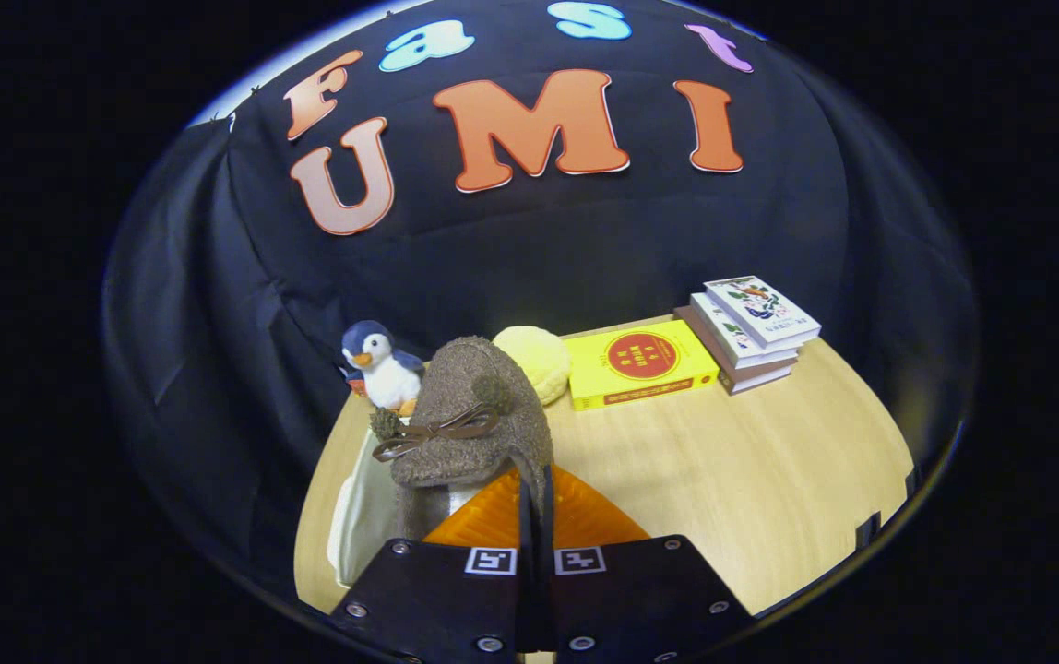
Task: Open the storage box then place both shoes into the box .Put the left shoe in first, then the right shoe, with the right side of both shoes facing outward in a uniform manner.
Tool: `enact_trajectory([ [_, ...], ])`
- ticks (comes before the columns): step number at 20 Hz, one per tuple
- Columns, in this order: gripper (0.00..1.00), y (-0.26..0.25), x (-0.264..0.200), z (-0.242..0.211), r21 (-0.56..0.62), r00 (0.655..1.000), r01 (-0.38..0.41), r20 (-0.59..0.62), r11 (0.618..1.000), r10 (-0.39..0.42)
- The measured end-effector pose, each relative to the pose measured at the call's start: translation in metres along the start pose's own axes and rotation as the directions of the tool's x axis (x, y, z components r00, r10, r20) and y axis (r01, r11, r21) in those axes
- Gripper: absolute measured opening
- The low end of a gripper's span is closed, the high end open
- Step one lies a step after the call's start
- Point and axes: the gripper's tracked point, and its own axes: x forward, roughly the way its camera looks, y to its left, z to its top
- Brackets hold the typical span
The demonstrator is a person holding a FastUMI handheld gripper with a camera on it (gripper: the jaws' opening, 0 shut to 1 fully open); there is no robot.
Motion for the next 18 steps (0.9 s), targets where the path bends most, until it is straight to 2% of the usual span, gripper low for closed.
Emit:
enact_trajectory([
  [6,0.01,0.036,0.024,-0.043,-0.016,0.998,0.007,-0.069,1.0,-0.008],
  [11,0.03,0.03,0.038,-0.074,-0.071,0.991,0.075,-0.106,0.995,-0.083],
  [15,0.03,0.021,0.038,-0.081,-0.08,0.986,0.11,-0.114,0.991,-0.119],
  [18,0.15,0.025,0.027,-0.063,-0.081,0.994,0.082,-0.064,0.993,-0.088],
])
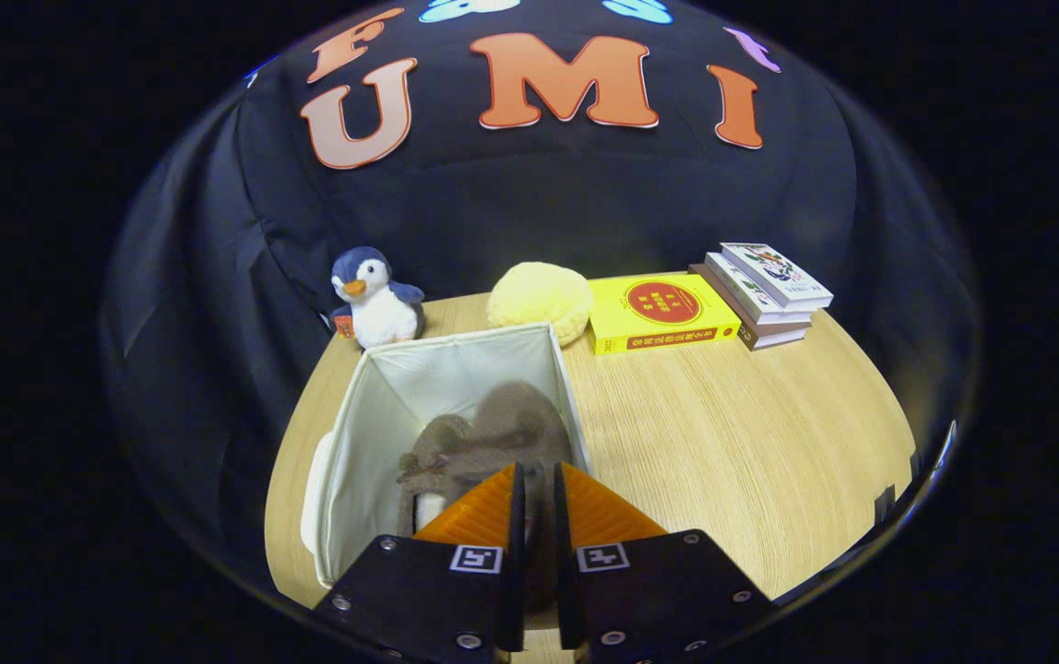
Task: Open the storage box then place both shoes into the box .Put the left shoe in first, then the right shoe, with the right side of both shoes facing outward in a uniform manner.
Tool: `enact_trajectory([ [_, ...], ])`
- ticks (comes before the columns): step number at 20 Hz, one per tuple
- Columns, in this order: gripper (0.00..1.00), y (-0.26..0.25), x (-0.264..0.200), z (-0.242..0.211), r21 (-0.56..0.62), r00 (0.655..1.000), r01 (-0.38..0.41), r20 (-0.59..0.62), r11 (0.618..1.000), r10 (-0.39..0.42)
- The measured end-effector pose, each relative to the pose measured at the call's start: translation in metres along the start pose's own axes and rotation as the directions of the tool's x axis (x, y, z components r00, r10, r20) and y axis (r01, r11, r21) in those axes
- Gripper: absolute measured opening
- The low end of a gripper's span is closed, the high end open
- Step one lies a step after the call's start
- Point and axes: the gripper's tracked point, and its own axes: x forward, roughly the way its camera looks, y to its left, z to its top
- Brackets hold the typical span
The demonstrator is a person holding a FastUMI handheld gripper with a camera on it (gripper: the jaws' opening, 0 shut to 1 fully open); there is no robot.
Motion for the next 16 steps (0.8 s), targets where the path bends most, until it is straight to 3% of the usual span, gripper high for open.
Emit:
enact_trajectory([
  [1,0.17,-0.002,-0.006,0.008,-0.008,1.0,-0.001,0.022,1.0,0.002],
  [4,0.53,-0.011,-0.026,0.035,-0.017,0.996,-0.008,0.091,1.0,0.009],
  [8,0.9,-0.032,-0.059,0.077,-0.055,0.978,0.008,0.206,0.998,0.003],
  [10,0.97,-0.039,-0.076,0.097,-0.073,0.965,0.004,0.262,0.997,0.016],
  [16,0.97,-0.054,-0.124,0.141,-0.113,0.914,0.01,0.404,0.994,0.037],
])
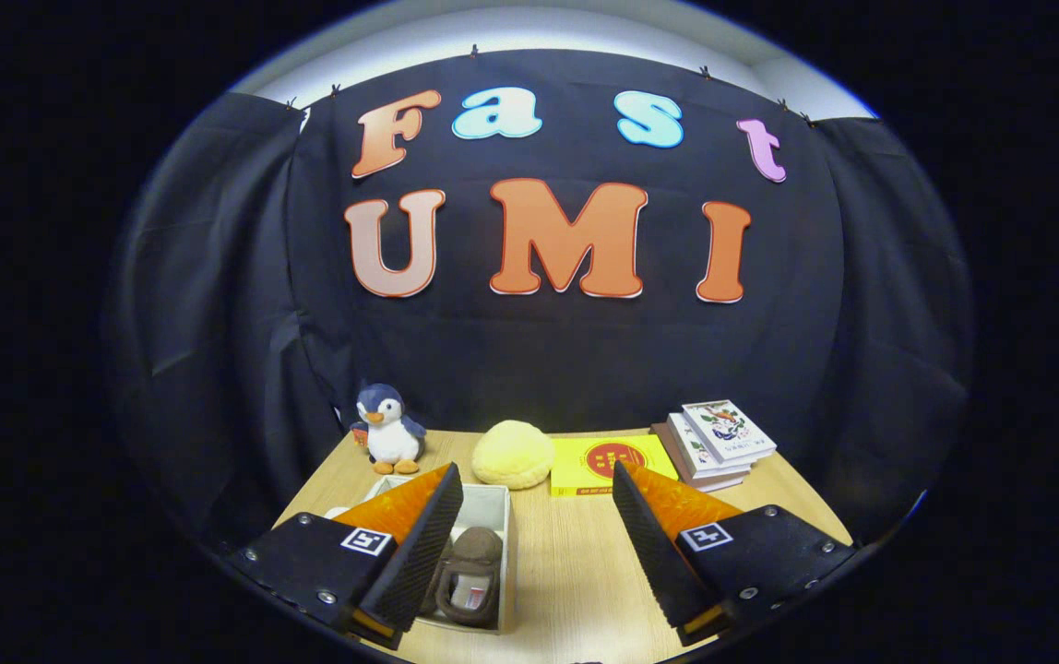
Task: Open the storage box then place both shoes into the box .Put the left shoe in first, then the right shoe, with the right side of both shoes facing outward in a uniform manner.
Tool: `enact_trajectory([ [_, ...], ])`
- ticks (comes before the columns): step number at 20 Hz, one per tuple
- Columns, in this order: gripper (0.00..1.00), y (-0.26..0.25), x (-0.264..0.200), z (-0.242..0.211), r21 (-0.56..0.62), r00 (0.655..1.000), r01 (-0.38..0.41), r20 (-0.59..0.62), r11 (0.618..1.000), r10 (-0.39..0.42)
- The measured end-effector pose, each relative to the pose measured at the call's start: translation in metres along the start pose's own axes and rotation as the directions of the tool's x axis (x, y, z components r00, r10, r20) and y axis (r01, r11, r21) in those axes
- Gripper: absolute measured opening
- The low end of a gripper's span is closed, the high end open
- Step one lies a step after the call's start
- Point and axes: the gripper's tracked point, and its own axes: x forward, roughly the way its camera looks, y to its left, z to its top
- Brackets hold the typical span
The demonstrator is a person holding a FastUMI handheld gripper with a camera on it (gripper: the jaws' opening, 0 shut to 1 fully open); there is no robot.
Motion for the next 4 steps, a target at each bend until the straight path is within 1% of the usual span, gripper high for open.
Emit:
enact_trajectory([
  [4,0.97,-0.0062,-0.0087,0.0132,-0.009,0.999,-0.003,0.048,1.0,0.003],
])
